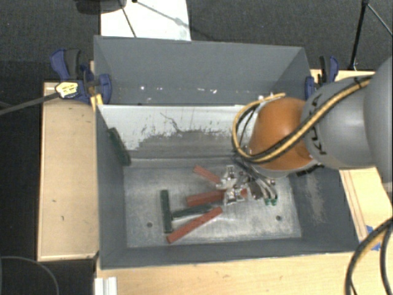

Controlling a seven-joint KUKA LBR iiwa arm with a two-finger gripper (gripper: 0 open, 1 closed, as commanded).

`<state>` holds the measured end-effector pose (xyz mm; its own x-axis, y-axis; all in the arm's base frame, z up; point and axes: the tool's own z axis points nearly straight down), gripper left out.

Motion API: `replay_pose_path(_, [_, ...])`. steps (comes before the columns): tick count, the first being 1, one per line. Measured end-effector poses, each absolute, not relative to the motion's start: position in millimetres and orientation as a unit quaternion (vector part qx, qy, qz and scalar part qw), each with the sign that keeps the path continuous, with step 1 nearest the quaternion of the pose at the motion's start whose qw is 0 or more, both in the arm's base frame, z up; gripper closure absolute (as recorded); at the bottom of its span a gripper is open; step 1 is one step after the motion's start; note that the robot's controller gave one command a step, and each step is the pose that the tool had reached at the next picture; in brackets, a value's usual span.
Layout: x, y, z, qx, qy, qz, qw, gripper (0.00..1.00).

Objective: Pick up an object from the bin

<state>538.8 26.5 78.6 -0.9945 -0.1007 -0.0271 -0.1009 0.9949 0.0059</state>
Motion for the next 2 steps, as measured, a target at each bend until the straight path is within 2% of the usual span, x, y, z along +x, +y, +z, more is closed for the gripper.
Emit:
replay_pose_path(1, [538.6,26.4,78.5,-0.051,0.999,0.004,0.013,1.0])
replay_pose_path(2, [538.0,36.9,218.2,-0.088,0.996,0.0,0.001,1.0])
